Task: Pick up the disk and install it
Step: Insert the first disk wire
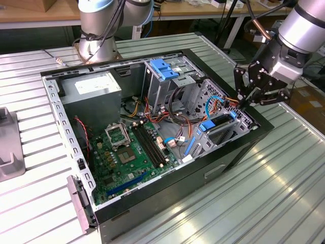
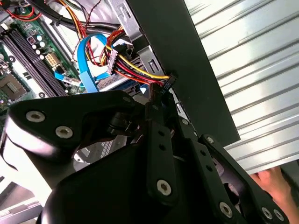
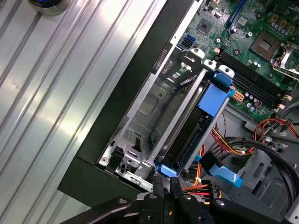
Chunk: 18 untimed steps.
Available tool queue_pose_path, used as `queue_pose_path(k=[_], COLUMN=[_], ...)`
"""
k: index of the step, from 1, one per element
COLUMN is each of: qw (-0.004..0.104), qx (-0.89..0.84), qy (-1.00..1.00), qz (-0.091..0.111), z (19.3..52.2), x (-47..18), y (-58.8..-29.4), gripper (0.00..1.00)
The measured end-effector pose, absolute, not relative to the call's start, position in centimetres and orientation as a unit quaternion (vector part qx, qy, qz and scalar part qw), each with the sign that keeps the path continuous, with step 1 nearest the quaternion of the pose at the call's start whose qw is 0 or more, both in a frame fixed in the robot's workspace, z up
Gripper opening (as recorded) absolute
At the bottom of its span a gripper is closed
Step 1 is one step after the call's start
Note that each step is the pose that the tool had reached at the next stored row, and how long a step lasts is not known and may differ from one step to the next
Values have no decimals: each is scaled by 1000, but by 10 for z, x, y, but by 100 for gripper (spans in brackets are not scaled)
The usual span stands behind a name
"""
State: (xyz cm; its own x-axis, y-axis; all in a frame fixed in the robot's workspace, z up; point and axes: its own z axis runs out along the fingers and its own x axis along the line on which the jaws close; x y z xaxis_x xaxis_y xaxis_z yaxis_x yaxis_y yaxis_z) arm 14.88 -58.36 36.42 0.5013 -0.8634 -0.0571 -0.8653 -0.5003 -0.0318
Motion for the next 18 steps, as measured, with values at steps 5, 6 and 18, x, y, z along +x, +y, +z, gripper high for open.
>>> queue_pose_path(k=[5,6,18], qw=[29,29,30], qx=[-854,-852,-814], qy=[519,522,579], qz=[15,15,13], z=[368,368,368], x=[147,146,146], y=[-583,-583,-583], gripper=[18,18,18])
